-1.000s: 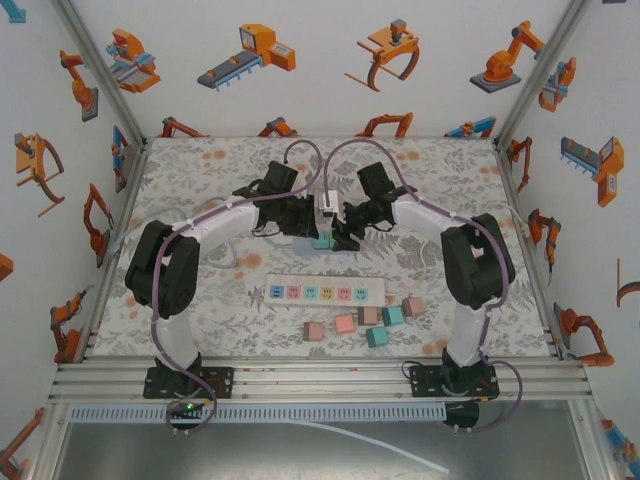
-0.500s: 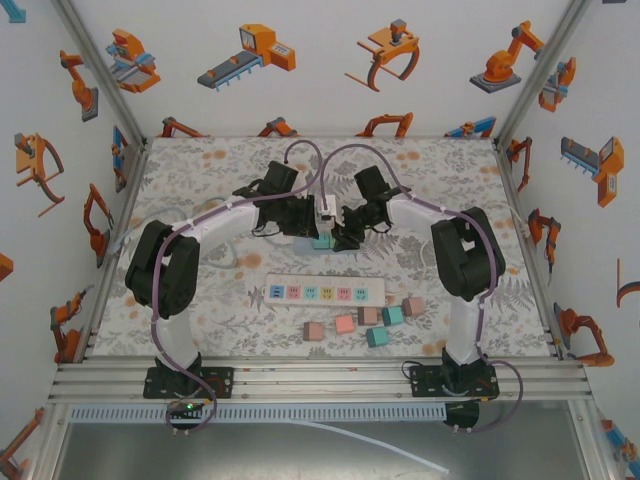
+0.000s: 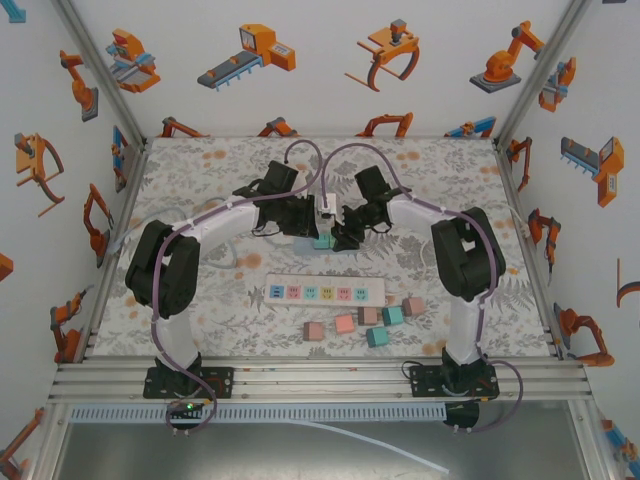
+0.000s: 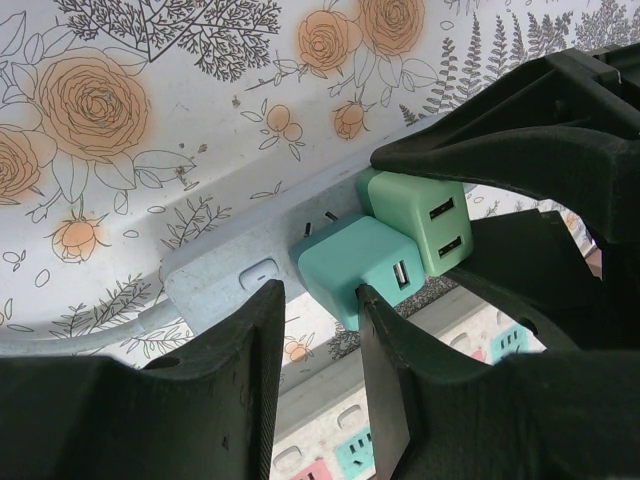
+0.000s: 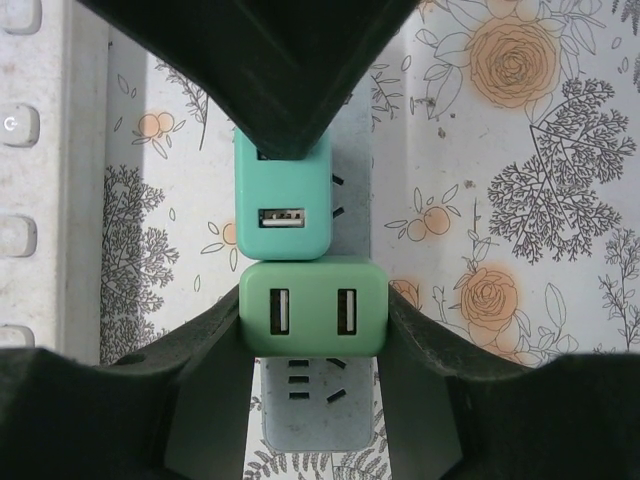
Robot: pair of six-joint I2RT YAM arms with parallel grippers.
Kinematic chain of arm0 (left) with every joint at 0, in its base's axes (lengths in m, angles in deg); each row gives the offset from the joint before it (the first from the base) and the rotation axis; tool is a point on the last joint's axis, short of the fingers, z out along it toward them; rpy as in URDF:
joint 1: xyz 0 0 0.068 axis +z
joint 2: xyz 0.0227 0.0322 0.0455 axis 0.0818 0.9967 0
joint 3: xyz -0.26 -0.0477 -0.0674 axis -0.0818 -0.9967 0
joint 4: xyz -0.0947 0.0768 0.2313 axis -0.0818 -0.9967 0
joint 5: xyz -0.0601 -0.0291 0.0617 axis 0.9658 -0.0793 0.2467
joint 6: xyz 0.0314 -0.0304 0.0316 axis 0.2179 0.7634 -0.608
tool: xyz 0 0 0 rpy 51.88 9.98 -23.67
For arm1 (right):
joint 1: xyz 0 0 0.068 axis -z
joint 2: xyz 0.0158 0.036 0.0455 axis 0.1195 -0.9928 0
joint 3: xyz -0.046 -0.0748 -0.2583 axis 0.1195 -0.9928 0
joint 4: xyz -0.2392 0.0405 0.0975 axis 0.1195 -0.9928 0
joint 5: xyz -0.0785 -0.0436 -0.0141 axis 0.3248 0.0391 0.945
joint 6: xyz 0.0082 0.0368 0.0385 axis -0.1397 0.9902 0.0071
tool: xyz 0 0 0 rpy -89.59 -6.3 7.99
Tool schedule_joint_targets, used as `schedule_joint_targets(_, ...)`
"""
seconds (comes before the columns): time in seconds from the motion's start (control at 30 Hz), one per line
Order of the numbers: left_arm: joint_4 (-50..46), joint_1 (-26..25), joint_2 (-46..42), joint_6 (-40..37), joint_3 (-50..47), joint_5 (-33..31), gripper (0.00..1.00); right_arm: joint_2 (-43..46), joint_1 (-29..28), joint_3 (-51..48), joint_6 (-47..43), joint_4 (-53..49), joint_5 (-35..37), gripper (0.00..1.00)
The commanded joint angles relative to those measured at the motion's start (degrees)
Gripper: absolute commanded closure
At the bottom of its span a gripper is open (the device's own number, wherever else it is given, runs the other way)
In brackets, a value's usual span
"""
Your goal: Pull the plug off the socket
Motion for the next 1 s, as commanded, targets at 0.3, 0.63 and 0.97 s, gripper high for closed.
schedule_joint_targets(0.3,-7.4,-1.5,7.1,-3.4,-3.9,-5.8,0.63,9.8,-1.8,-3.4,7.7,10.9,-11.5,1.00)
schedule_joint_targets(0.63,-7.4,-1.6,7.4,-3.5,-3.9,-5.9,0.63,11.7,-2.2,-2.2,6.8,9.0,-13.5,1.00)
schedule_joint_targets(0.97,-7.2,-1.5,5.9,-3.3,-3.6,-4.9,0.62,14.6,-2.2,-3.9,5.9,7.2,-10.0,1.00)
